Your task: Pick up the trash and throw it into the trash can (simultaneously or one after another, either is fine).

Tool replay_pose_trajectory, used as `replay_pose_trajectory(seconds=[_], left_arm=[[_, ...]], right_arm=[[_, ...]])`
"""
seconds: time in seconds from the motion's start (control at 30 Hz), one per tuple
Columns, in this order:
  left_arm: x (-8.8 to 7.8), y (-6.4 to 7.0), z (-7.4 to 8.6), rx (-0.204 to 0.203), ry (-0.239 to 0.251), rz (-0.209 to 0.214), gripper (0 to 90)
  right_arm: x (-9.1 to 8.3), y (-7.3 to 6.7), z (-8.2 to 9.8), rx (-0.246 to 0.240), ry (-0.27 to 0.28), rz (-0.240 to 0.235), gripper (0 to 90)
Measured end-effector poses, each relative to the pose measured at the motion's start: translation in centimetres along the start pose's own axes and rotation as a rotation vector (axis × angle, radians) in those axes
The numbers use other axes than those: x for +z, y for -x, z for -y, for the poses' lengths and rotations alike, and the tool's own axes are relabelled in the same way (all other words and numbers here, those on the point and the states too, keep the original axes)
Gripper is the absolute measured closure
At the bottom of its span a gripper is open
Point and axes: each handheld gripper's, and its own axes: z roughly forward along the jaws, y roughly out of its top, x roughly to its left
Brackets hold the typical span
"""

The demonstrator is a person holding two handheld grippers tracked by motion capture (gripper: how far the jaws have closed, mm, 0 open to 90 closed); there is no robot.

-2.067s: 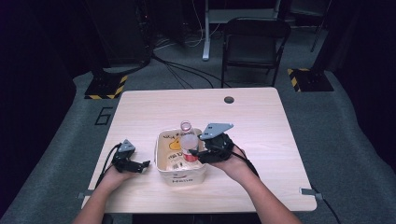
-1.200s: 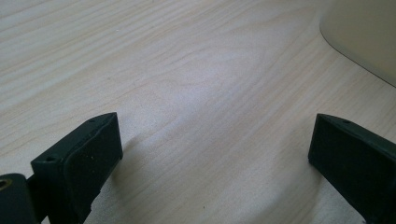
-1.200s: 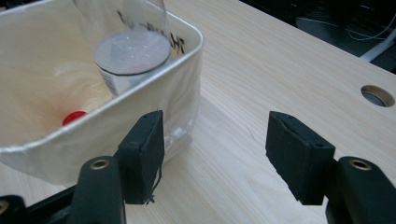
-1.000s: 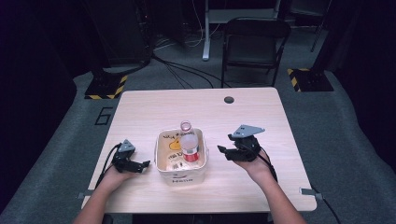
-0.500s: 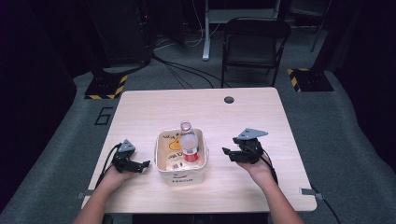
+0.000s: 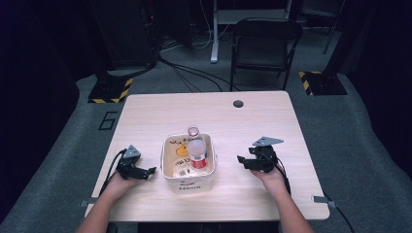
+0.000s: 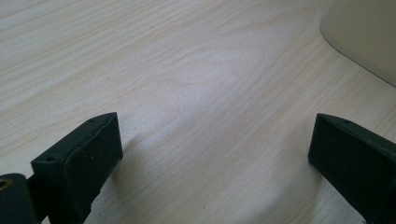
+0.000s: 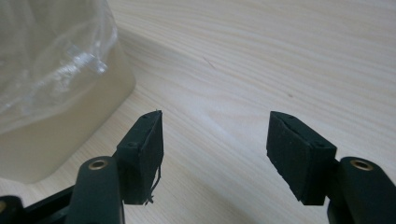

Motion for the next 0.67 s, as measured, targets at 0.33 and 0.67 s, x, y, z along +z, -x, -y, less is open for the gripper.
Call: replay_pose_trajectory(seconds=[0.33, 0.67], left_arm=[[-0.1, 0.0, 0.0, 0.001, -0.010, 0.005, 2.6], [-0.1, 0.0, 0.0, 0.002, -0.011, 0.005, 2.6]], right_arm=[[0.0, 1.5, 1.0, 0.057, -0.014, 0.057, 32.5], [0.6, 2.8, 1.9, 0.101, -0.050, 0.125, 26.6]])
